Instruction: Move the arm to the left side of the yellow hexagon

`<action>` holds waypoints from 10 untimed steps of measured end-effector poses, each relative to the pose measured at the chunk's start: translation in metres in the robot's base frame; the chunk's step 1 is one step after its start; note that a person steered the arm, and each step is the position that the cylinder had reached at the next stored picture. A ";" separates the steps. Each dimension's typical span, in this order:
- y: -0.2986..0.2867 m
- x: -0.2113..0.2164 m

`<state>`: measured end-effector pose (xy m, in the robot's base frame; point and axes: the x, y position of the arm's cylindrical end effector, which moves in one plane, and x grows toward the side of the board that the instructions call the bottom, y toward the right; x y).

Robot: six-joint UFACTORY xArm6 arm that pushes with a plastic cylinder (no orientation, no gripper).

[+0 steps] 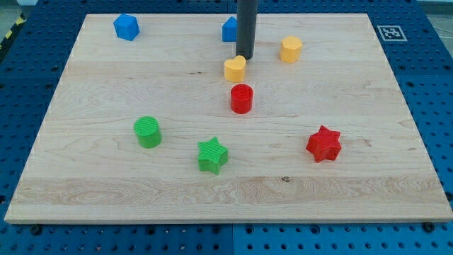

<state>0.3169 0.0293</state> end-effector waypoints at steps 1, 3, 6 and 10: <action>0.000 0.000; 0.007 0.000; 0.020 0.000; 0.072 0.000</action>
